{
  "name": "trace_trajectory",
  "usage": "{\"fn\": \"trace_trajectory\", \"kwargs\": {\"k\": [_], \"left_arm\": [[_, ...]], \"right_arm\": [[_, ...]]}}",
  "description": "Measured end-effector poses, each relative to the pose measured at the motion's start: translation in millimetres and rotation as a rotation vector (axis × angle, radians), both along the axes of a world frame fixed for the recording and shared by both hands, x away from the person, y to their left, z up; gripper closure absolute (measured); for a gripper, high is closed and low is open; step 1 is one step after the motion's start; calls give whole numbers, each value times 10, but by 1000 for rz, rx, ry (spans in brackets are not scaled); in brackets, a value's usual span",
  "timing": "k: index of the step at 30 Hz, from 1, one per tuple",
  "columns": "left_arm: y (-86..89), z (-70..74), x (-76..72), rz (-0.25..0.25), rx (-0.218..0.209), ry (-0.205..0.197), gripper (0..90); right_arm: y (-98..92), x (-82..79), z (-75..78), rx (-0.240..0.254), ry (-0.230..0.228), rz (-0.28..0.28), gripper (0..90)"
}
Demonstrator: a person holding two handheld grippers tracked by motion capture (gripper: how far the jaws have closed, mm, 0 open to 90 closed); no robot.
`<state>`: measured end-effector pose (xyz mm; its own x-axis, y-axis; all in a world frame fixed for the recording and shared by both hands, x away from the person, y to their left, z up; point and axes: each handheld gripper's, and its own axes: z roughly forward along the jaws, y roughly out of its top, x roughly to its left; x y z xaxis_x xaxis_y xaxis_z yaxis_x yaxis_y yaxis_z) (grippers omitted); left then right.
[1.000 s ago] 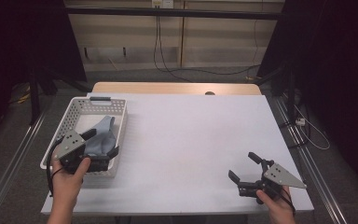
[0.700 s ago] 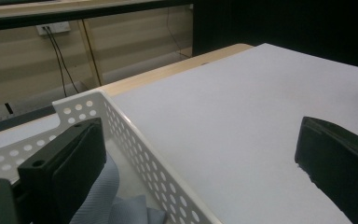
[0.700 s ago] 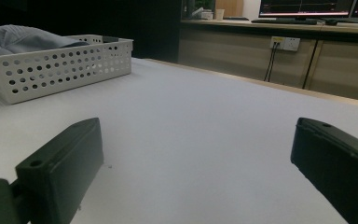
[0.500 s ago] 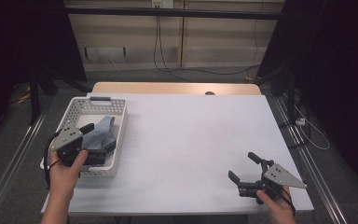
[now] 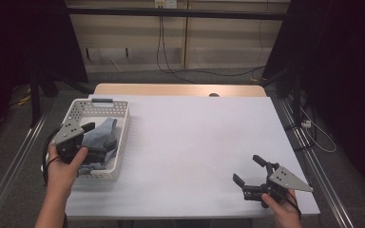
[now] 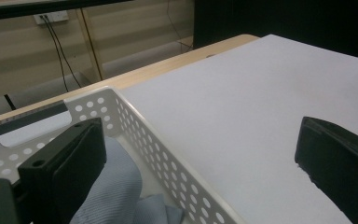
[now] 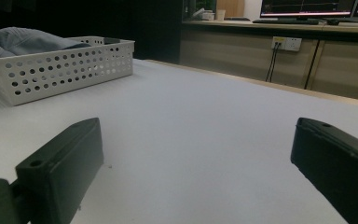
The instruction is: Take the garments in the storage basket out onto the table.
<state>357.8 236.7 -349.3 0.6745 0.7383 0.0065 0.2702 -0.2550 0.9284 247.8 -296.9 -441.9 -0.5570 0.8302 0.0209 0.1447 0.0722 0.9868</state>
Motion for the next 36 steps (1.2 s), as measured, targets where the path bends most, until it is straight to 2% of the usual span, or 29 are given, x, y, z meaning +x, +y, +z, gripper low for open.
{"fn": "trace_trajectory", "kwargs": {"k": [1, 8, 16, 36], "left_arm": [[2, 10, 21, 1, 13, 2, 21], [4, 41, 76, -1, 34, 7, 21], [42, 48, 154, 3, 28, 12, 21], [144, 64, 336, 1, 102, 55, 22]], "right_arm": [[0, 0, 0, 1, -1, 1, 19], [0, -1, 1, 3, -2, 4, 19], [0, -4, 3, -1, -8, 8, 19], [8, -6, 2, -3, -6, 14, 19]]}}
